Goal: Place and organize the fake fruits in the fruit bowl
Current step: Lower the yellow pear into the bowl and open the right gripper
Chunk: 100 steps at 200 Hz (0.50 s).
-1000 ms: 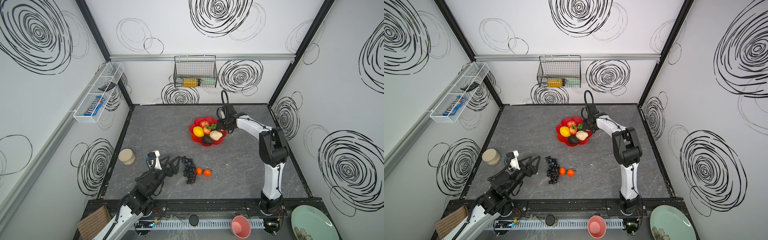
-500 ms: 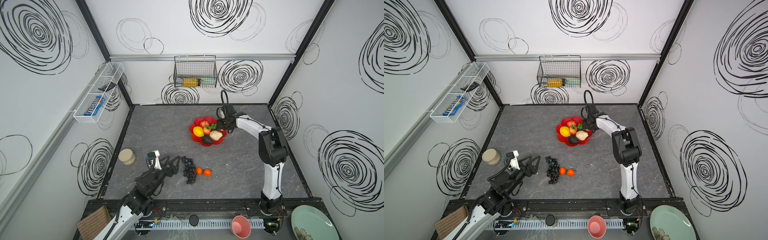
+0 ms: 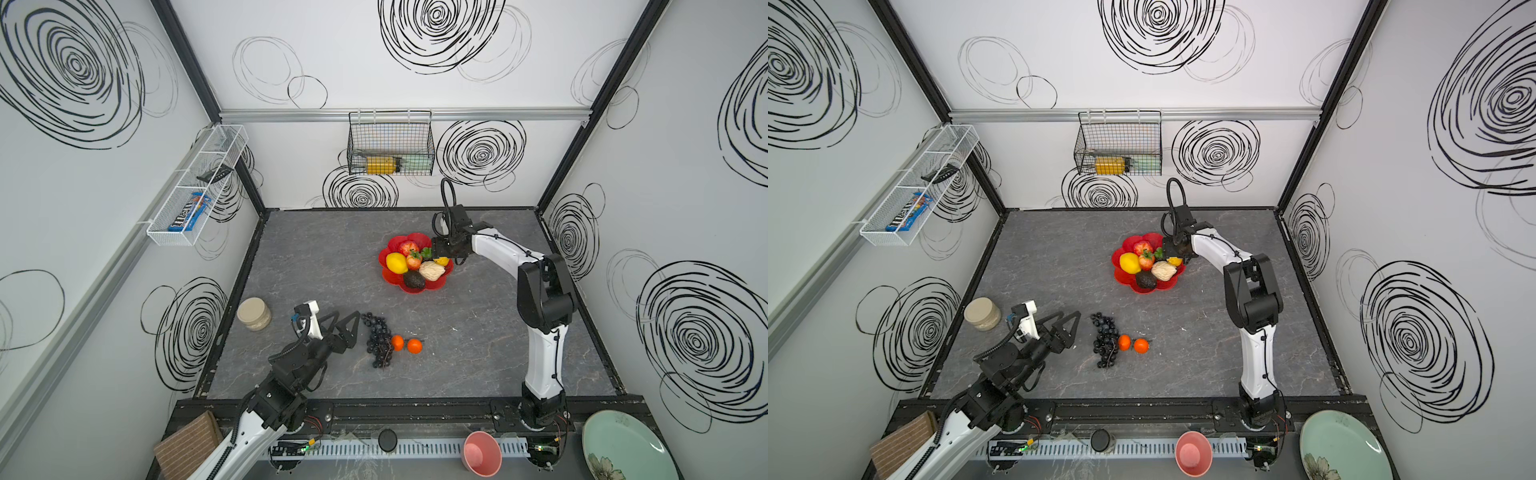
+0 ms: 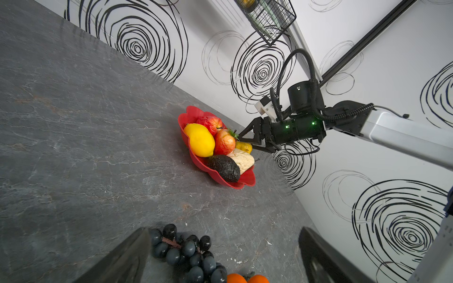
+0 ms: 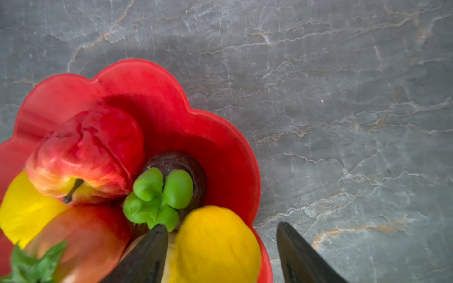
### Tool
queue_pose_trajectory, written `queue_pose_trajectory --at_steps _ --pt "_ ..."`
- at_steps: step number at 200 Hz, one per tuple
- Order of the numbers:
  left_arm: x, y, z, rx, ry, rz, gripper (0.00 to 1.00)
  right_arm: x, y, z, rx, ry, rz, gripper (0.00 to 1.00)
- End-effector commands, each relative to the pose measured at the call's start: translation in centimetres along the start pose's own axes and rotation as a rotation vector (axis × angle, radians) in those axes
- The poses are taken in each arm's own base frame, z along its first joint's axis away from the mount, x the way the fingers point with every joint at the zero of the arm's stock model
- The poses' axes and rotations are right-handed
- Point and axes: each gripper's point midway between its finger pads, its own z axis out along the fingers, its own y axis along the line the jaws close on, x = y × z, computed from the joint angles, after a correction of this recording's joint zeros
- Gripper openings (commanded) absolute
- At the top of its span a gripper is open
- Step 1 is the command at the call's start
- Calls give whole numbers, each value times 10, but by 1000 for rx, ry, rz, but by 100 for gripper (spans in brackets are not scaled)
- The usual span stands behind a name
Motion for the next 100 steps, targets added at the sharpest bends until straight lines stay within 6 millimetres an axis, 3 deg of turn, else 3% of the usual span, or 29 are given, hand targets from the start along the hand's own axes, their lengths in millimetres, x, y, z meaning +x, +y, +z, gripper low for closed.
queue_pose_trajectory --at_steps 1,47,74,100 --pt "10 10 3 2 -1 -10 99 -12 5 -20 10 -29 -18 78" --pt "10 10 4 -6 7 -10 99 -22 8 -47 13 -70 -20 79" --pt "11 9 6 -20 33 -14 99 -26 16 -79 -8 -122 -24 79" --pt "17 10 12 -59 100 -27 99 -16 25 -111 -47 -160 -21 79"
